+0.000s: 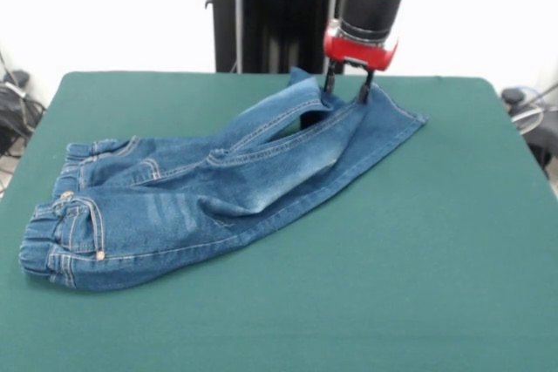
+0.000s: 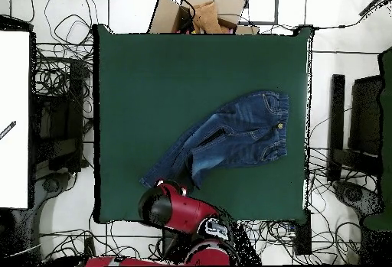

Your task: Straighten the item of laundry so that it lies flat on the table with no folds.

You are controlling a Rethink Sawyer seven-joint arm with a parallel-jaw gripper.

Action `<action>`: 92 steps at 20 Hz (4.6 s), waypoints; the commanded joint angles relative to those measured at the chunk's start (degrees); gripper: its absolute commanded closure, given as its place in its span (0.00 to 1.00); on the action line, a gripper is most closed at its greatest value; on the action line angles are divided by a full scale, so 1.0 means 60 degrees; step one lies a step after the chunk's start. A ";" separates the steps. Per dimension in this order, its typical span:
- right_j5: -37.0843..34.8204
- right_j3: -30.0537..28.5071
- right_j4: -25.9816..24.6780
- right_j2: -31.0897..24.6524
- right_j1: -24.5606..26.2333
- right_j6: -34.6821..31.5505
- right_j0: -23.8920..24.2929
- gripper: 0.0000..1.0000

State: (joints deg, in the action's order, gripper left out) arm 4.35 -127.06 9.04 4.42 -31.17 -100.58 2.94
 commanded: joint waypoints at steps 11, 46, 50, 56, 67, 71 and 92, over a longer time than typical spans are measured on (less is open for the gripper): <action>0.0020 0.0497 0.0614 -0.0586 -0.0650 -0.2239 0.0184 0.00; 0.0242 0.0834 0.1315 -0.0648 -0.0061 -0.2321 -0.0342 0.00; 0.0467 0.0964 0.1099 -0.0748 0.0172 -0.2182 -0.0081 0.00; 0.0588 0.1181 0.0977 -0.0760 0.0427 -0.2031 0.0084 0.00; 0.0766 0.1611 0.1005 -0.0899 0.0941 -0.2005 0.0171 0.00; 0.0846 0.1948 0.1288 -0.0842 0.1243 -0.2138 -0.0075 0.00; 0.0898 0.2086 0.1321 -0.0922 0.1173 -0.2338 0.0131 1.00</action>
State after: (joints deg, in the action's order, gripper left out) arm 6.39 -122.08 13.26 4.04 -25.15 -100.58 2.40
